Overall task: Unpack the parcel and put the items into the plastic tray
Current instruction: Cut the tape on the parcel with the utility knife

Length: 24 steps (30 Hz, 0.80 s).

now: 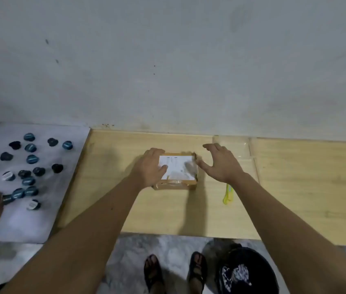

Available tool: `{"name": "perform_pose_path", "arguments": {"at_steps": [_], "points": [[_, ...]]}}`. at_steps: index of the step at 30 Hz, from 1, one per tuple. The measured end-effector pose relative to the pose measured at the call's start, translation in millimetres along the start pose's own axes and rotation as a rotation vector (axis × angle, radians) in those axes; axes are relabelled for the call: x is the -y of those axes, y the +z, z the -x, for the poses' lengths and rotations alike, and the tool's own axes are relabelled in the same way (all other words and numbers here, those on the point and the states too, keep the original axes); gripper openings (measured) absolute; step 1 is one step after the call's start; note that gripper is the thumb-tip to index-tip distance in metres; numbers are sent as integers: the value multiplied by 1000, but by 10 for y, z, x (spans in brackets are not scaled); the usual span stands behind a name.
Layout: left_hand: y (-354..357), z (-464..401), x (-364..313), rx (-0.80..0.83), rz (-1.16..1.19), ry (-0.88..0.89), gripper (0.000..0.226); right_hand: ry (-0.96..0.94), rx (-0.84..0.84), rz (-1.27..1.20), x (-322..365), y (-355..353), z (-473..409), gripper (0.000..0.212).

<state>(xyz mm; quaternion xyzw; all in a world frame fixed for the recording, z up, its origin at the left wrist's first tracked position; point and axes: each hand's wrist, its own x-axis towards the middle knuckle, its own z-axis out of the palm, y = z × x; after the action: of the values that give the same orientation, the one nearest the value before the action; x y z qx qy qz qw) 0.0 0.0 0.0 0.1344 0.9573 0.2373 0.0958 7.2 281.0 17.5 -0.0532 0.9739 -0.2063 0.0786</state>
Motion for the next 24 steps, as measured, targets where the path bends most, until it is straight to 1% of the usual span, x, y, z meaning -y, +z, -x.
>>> {"name": "perform_pose_path", "arguments": {"at_steps": [2,4,6,9,14,17,19,21,24], "points": [[199,-1,94,-48,44,16,63,23,39,-28,-52,201,11,70],[363,48,139,-18,61,-41,60,53,96,-33,-89,402,77,69],[480,29,160,-10,89,-45,67,58,120,-37,-135,590,97,67],[571,-53,202,-50,77,-11,74,61,118,-88,-196,743,83,65],[698,-162,232,-11,91,41,82,83,68,-167,-262,817,83,60],[782,-181,272,-23,67,68,82,124,26,-193,-423,870,169,59],[813,-183,294,-29,72,72,82,179,-25,-138,-616,926,253,54],[833,-185,309,-36,87,64,83,276,-64,-60,-809,984,349,48],[854,-196,322,-44,97,57,85,424,-102,-22,-1017,1098,486,48]]}}
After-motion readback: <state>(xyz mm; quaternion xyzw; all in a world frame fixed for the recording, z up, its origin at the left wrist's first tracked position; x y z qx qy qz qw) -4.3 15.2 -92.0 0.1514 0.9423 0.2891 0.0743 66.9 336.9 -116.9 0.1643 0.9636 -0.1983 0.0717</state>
